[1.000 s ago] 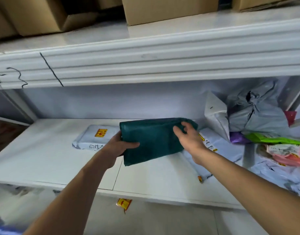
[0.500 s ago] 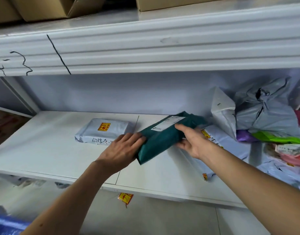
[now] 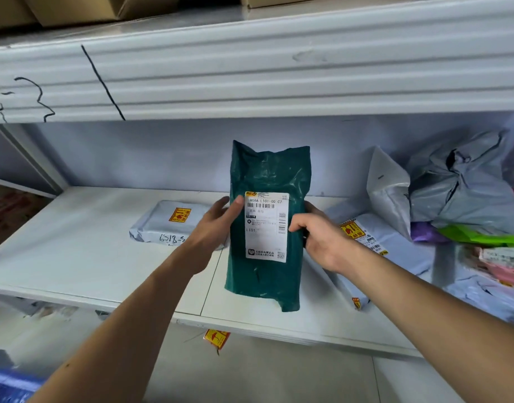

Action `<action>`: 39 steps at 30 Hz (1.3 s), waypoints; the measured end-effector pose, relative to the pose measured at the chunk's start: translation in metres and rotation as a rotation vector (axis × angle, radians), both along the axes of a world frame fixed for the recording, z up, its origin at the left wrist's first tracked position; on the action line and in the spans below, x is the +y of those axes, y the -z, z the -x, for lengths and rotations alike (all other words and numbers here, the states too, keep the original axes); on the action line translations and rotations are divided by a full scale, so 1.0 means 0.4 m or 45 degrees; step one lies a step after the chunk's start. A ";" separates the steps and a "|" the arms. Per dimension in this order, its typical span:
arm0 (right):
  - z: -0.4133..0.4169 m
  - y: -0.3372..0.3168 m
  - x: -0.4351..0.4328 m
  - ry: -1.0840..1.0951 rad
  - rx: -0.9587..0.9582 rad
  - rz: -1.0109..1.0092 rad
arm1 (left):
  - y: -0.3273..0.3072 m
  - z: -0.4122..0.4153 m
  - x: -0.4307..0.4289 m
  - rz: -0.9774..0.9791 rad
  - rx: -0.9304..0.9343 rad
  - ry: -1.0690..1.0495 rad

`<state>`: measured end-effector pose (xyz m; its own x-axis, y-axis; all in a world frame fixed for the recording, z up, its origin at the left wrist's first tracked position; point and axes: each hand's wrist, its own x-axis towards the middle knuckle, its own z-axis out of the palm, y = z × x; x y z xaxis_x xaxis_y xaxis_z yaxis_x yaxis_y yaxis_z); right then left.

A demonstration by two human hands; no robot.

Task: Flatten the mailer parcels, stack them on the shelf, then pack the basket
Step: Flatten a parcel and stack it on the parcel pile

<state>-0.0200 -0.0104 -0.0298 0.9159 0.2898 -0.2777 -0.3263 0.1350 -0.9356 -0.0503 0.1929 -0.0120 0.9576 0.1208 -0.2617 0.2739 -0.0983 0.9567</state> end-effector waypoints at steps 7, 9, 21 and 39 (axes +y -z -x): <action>-0.003 -0.010 0.019 -0.101 -0.228 0.095 | -0.043 0.006 -0.026 0.279 -0.027 -0.010; -0.002 -0.018 0.019 -0.038 -0.242 0.069 | -0.046 0.008 -0.032 0.263 -0.052 -0.016; 0.006 -0.022 0.009 0.146 -0.348 0.232 | -0.036 0.010 -0.061 0.088 -0.172 -0.139; 0.020 -0.037 0.041 0.302 -0.085 0.223 | -0.018 -0.003 -0.089 0.393 0.118 -0.371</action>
